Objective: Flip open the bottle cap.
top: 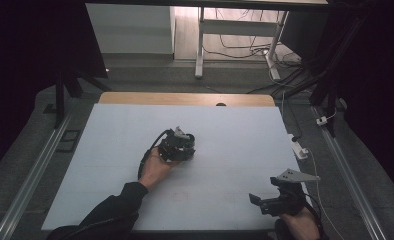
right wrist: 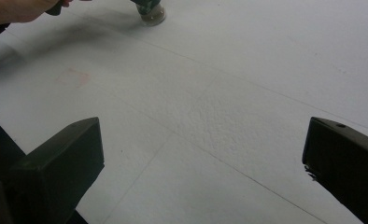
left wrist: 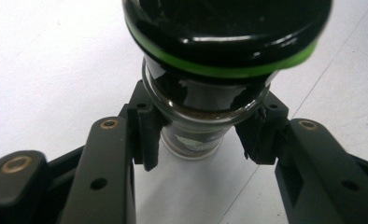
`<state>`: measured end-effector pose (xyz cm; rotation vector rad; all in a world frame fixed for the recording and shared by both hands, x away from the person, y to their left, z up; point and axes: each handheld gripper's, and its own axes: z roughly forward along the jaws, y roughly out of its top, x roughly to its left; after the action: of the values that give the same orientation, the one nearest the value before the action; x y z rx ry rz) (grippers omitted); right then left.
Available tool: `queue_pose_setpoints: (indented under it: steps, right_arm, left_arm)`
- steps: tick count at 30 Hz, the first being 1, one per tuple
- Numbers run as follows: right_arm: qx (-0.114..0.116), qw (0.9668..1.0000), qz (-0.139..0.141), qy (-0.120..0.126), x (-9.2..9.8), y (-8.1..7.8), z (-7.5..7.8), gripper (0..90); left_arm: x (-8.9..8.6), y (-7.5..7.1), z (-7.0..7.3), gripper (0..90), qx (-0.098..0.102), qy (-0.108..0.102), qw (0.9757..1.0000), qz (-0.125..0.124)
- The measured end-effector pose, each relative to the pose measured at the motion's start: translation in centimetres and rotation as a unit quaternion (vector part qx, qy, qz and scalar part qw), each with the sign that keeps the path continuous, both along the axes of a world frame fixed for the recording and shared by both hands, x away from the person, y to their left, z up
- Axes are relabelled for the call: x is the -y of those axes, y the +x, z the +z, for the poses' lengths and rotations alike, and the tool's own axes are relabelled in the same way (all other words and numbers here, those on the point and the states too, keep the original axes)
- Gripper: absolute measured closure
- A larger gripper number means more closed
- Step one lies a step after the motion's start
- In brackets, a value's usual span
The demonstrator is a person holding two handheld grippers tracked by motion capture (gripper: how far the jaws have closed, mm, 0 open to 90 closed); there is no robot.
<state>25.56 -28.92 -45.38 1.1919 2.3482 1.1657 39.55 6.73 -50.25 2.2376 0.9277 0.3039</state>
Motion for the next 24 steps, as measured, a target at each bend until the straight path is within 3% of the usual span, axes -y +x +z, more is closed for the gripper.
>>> queue_pose_setpoints:
  steps: [14, 24]
  right_arm:
    - [0.008, 0.9994, 0.028, 0.020, -1.4, 0.2, 0.7, 0.0]
    - [0.028, 0.9978, 0.052, 0.029, -3.2, 0.7, 1.2, 0.0]
  left_arm:
    - [0.0, 0.0, 0.0, 54.0, 0.000, 0.001, 1.0000, -0.001]
    - [0.0, -0.1, -0.1, 54.0, 0.002, -0.001, 1.0000, 0.000]
